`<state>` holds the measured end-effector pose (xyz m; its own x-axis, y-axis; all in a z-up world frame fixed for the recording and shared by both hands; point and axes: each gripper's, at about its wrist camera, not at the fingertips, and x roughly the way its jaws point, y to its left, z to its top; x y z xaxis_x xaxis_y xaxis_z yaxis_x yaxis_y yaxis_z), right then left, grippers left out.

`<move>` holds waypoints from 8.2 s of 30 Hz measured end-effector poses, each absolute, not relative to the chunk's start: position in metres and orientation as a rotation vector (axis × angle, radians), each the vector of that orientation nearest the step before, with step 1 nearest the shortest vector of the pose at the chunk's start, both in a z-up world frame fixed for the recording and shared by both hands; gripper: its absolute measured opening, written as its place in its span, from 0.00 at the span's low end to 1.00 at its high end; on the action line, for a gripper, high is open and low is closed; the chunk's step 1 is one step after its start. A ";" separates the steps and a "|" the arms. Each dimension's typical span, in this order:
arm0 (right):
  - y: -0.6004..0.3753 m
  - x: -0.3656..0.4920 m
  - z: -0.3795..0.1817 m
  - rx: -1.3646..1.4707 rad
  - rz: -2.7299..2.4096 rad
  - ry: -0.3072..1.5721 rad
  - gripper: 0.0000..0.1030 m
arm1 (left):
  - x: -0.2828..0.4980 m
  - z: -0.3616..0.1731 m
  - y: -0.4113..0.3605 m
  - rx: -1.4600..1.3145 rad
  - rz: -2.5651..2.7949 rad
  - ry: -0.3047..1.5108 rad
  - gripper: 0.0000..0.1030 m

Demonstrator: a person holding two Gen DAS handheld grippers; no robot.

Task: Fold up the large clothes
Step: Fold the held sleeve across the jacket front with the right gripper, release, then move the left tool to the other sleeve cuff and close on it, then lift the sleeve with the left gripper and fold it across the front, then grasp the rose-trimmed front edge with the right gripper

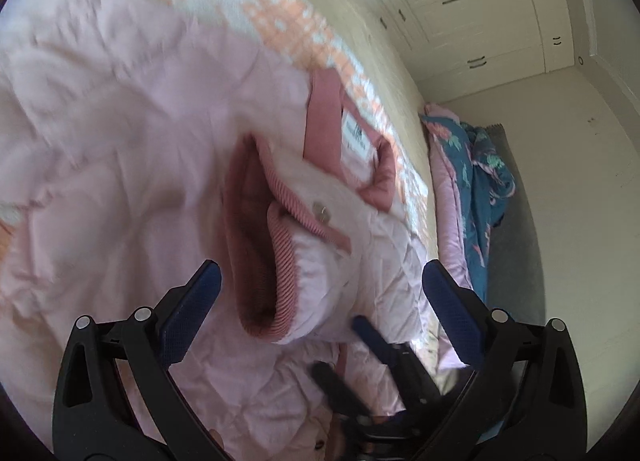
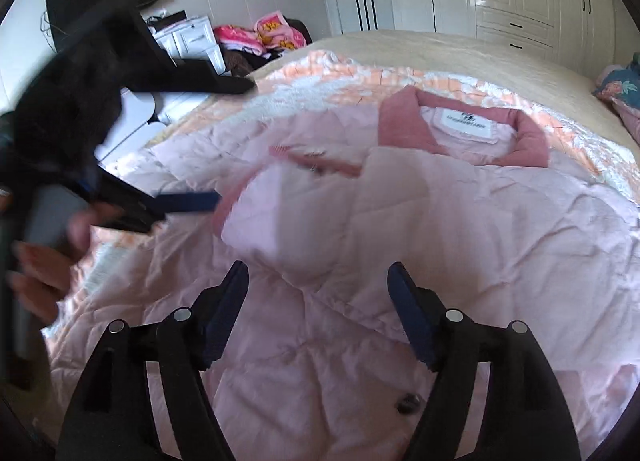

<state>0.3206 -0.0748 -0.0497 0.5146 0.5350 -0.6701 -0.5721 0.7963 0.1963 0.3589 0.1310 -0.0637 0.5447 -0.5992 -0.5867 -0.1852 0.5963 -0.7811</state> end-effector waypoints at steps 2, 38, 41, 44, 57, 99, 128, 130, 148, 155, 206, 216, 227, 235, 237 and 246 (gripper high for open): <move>-0.091 0.318 -0.041 -0.050 0.648 0.773 0.69 | 0.360 -0.074 0.125 -0.908 -0.269 1.026 0.92; -0.218 0.391 -0.082 -0.037 0.133 0.962 0.73 | 0.368 -0.087 0.104 -0.324 -0.051 0.999 0.28; -0.215 0.381 -0.066 -0.005 0.157 0.924 0.81 | 0.362 -0.077 0.106 -0.313 -0.047 0.985 0.36; -0.208 0.368 -0.046 -0.023 0.154 0.864 0.87 | 0.356 -0.065 0.110 -0.312 -0.046 0.964 0.47; -0.157 0.328 0.014 -0.125 0.172 0.727 0.94 | 0.318 -0.020 0.134 -0.347 -0.052 0.877 0.86; 0.080 0.277 0.039 -0.215 0.556 0.688 0.95 | 0.220 -0.031 0.329 -0.529 0.346 0.821 0.91; 0.118 0.278 0.004 -0.208 0.611 0.756 0.95 | 0.212 -0.102 0.486 -0.911 0.615 0.688 0.85; 0.112 0.280 0.004 -0.198 0.608 0.761 0.95 | 0.212 -0.100 0.492 -0.899 0.665 0.688 0.67; 0.043 0.272 0.039 -0.076 0.565 0.735 0.95 | 0.202 0.049 0.440 -0.681 0.566 0.447 0.11; -0.001 0.260 0.062 -0.024 0.539 0.716 0.95 | 0.213 0.114 0.381 -0.580 0.467 0.369 0.10; -0.282 0.239 0.035 0.197 0.150 0.641 0.95 | 0.314 0.074 -0.042 0.013 -0.088 0.562 0.09; -0.330 0.241 0.015 0.304 0.055 0.666 0.95 | 0.318 -0.004 -0.098 0.165 -0.156 0.676 0.10; -0.372 0.242 0.005 0.396 -0.027 0.674 0.95 | 0.313 -0.054 -0.134 0.264 -0.318 0.846 0.51; -0.372 0.246 -0.003 0.436 0.004 0.700 0.95 | 0.289 -0.047 -0.124 0.232 -0.434 0.897 0.83; -0.363 0.252 -0.008 0.444 0.047 0.731 0.95 | 0.286 -0.036 -0.106 0.196 -0.424 0.885 0.88; -0.284 0.277 -0.040 0.441 0.261 0.881 0.95 | 0.307 -0.006 -0.008 0.053 -0.180 0.857 0.91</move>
<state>0.2771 -0.2845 -0.0405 0.6129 0.3966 -0.6835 -0.0403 0.8795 0.4742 0.3071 -0.0080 -0.0064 0.6403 -0.1363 -0.7559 0.1785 0.9836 -0.0261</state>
